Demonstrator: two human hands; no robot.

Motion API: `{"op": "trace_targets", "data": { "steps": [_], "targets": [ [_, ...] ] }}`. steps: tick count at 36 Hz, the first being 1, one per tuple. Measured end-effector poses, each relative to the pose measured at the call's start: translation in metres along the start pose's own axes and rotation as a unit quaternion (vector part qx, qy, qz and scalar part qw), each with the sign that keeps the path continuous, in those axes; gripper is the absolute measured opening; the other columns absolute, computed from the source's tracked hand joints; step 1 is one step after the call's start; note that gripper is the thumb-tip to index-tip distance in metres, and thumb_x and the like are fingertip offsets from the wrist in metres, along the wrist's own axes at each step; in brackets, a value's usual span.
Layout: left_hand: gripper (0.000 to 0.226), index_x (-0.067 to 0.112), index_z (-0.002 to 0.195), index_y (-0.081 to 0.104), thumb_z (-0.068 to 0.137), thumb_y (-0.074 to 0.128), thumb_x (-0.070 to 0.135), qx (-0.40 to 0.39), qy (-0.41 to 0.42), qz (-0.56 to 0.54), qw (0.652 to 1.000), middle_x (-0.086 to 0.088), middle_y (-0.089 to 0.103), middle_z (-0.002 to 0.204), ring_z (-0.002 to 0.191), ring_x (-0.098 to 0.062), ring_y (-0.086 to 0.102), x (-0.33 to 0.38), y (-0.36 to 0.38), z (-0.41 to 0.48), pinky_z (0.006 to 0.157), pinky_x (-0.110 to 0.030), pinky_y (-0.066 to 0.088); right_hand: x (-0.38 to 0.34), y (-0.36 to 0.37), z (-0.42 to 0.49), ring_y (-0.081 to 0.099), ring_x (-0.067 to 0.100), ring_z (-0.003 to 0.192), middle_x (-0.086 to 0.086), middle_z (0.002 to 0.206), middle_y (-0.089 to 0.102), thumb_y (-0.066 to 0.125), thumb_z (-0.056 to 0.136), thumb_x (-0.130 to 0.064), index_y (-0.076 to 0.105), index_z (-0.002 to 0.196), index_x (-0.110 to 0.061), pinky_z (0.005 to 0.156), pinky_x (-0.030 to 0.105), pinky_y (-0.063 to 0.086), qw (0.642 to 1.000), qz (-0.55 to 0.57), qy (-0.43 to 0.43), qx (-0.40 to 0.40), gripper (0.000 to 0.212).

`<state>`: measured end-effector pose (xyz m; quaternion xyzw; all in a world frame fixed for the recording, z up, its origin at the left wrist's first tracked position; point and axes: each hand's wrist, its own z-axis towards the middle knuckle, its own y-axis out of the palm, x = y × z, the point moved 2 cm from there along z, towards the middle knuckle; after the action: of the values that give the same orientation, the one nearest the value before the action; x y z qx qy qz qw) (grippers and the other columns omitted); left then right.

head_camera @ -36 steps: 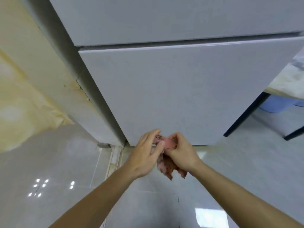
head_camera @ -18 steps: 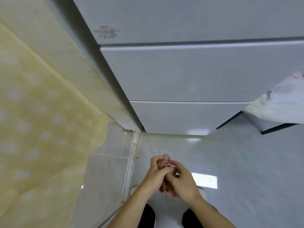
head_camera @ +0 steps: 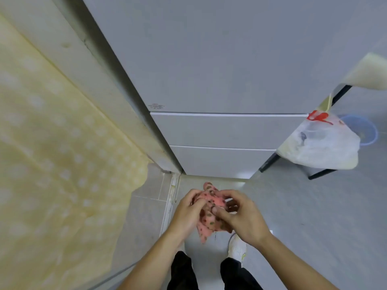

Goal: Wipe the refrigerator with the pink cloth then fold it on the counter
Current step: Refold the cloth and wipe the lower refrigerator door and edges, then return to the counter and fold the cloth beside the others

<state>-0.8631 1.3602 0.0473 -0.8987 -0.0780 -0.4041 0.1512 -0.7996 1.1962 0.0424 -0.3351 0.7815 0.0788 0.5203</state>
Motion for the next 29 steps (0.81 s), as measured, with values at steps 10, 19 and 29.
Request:
{"op": "trace_targets", "data": {
  "steps": [10, 19, 29],
  "targets": [
    [0.013, 0.023, 0.099, 0.076, 0.089, 0.069, 0.028, 0.047, 0.067, 0.005, 0.997, 0.000, 0.076, 0.102, 0.096, -0.016, 0.074, 0.039, 0.012, -0.029, 0.089, -0.043, 0.061, -0.013, -0.025, -0.013, 0.063, 0.007, 0.075, -0.011, 0.089, 0.072, 0.087, 0.085, -0.031, 0.077, 0.092, -0.031, 0.069, 0.019, 0.051, 0.998, 0.028, -0.050, 0.036, 0.013],
    [0.020, 0.015, 0.106, 0.074, 0.102, 0.056, 0.007, 0.017, 0.102, 0.066, 0.992, -0.002, 0.071, 0.093, 0.071, 0.000, 0.068, 0.053, -0.008, -0.043, 0.049, -0.015, 0.046, -0.034, -0.026, -0.028, 0.068, 0.019, 0.093, -0.005, 0.097, 0.071, 0.075, 0.096, -0.029, 0.077, 0.087, -0.035, 0.073, 0.027, 0.055, 0.986, 0.123, -0.065, 0.096, 0.011],
    [0.021, 0.036, 0.116, 0.075, 0.101, 0.070, 0.023, -0.147, 0.125, 0.097, 0.976, 0.008, 0.076, 0.115, 0.111, -0.006, 0.071, 0.062, -0.036, -0.001, 0.089, -0.023, 0.058, -0.062, -0.015, -0.039, 0.068, 0.014, 0.066, -0.001, 0.085, 0.072, 0.057, 0.108, -0.029, 0.067, 0.094, -0.023, 0.047, 0.027, 0.052, 0.935, 0.199, -0.005, 0.293, 0.017]
  ]
}}
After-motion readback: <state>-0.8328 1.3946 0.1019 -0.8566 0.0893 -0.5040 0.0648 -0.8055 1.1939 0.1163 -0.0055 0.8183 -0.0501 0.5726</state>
